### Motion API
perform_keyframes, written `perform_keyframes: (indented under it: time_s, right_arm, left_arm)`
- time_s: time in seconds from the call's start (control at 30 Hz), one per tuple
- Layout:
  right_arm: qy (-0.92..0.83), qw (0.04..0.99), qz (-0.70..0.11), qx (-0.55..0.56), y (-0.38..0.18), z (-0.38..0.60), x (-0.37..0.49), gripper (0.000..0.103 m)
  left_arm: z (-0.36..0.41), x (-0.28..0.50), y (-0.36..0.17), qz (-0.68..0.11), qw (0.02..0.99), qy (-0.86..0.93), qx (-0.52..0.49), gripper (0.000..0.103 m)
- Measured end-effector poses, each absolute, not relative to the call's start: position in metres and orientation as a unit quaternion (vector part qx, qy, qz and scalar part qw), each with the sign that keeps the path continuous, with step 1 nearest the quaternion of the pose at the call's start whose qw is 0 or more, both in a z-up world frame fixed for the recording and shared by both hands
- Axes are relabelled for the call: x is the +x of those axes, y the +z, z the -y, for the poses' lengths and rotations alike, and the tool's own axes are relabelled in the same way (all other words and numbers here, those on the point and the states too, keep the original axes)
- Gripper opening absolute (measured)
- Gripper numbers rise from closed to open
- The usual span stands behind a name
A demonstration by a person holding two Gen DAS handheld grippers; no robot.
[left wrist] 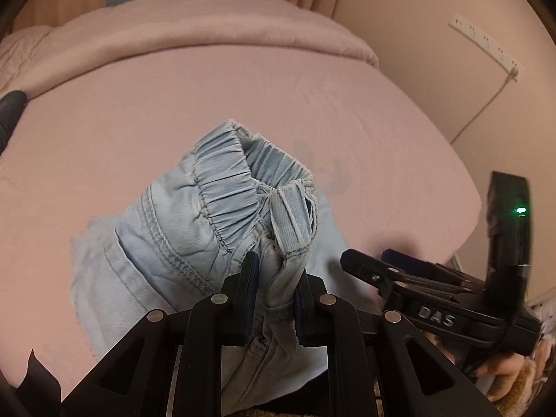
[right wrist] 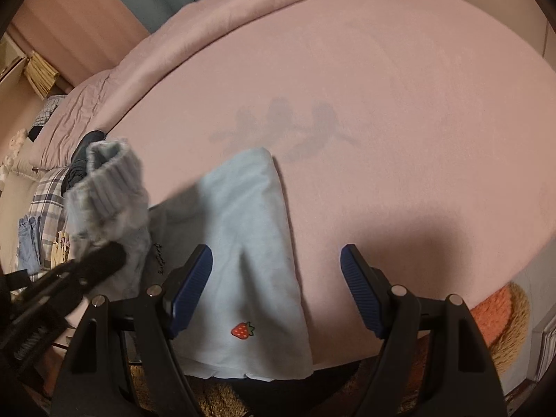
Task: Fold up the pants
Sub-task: 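Lift the waistband with the left tool and fold it over the legs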
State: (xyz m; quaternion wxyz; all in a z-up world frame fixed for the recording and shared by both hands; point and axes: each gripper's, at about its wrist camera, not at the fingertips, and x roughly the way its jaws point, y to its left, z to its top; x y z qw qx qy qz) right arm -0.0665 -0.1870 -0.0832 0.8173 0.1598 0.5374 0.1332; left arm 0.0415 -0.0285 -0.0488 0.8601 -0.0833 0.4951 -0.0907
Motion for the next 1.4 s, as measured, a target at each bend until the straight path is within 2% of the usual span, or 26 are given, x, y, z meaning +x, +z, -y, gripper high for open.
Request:
perform_keyframes:
  time_s: [0.33, 0.43, 0.53, 0.6, 0.67, 0.73, 0.8, 0.87, 1.03, 1.2, 1.27, 1.3, 1.37, 1.4]
  right_arm:
    - [0.099, 0.815, -0.545, 0.170, -0.085, 0.209, -0.068, 0.076]
    - [0.099, 0.817, -0.541, 0.171, -0.082, 0.210, -0.069, 0.076]
    - [0.098, 0.820, -0.536, 0.173, -0.078, 0.211, -0.068, 0.076]
    - [0.099, 0.822, -0.532, 0.174, -0.075, 0.213, -0.070, 0.076]
    - [0.100, 0.826, -0.526, 0.176, -0.069, 0.215, -0.071, 0.076]
    - [0.101, 0.829, -0.520, 0.178, -0.062, 0.213, -0.072, 0.076]
    - [0.112, 0.835, -0.509, 0.177, -0.049, 0.210, -0.072, 0.077]
    - [0.129, 0.841, -0.498, 0.167, -0.038, 0.203, -0.072, 0.077]
    - [0.225, 0.831, -0.495, 0.113, -0.030, 0.143, -0.070, 0.062]
    - [0.229, 0.800, -0.553, 0.038, -0.084, 0.093, -0.053, 0.058]
    - [0.219, 0.807, -0.548, 0.021, -0.098, 0.086, -0.051, 0.057]
    - [0.218, 0.816, -0.535, 0.013, -0.099, 0.083, -0.051, 0.052]
    - [0.205, 0.824, -0.529, 0.000, -0.094, 0.079, -0.050, 0.031]
    - [0.200, 0.829, -0.522, 0.005, -0.085, 0.083, -0.052, 0.017]
  left_arm:
    - [0.036, 0.060, -0.093, -0.530, 0.837, -0.101, -0.088, 0.016]
    - [0.037, 0.055, -0.089, -0.527, 0.839, -0.106, -0.088, 0.021]
    - [0.026, 0.041, -0.079, -0.519, 0.835, -0.139, -0.116, 0.040]
    - [0.012, 0.031, -0.070, -0.513, 0.820, -0.185, -0.176, 0.061]
    - [-0.002, 0.019, -0.057, -0.499, 0.816, -0.206, -0.208, 0.068]
    - [-0.020, 0.003, -0.040, -0.475, 0.831, -0.197, -0.214, 0.070]
    - [-0.045, -0.015, -0.026, -0.449, 0.849, -0.178, -0.215, 0.076]
    - [-0.071, -0.029, -0.025, -0.442, 0.859, -0.142, -0.217, 0.079]
    - [-0.123, -0.050, -0.048, -0.460, 0.853, -0.029, -0.246, 0.079]
    - [-0.151, -0.071, -0.065, -0.478, 0.839, 0.017, -0.260, 0.079]
    - [-0.156, -0.075, -0.067, -0.479, 0.837, 0.022, -0.264, 0.079]
    - [-0.160, -0.076, -0.069, -0.481, 0.835, 0.022, -0.267, 0.079]
    - [-0.158, -0.077, -0.072, -0.487, 0.832, 0.022, -0.266, 0.079]
    - [-0.160, -0.077, -0.070, -0.489, 0.831, 0.022, -0.264, 0.079]
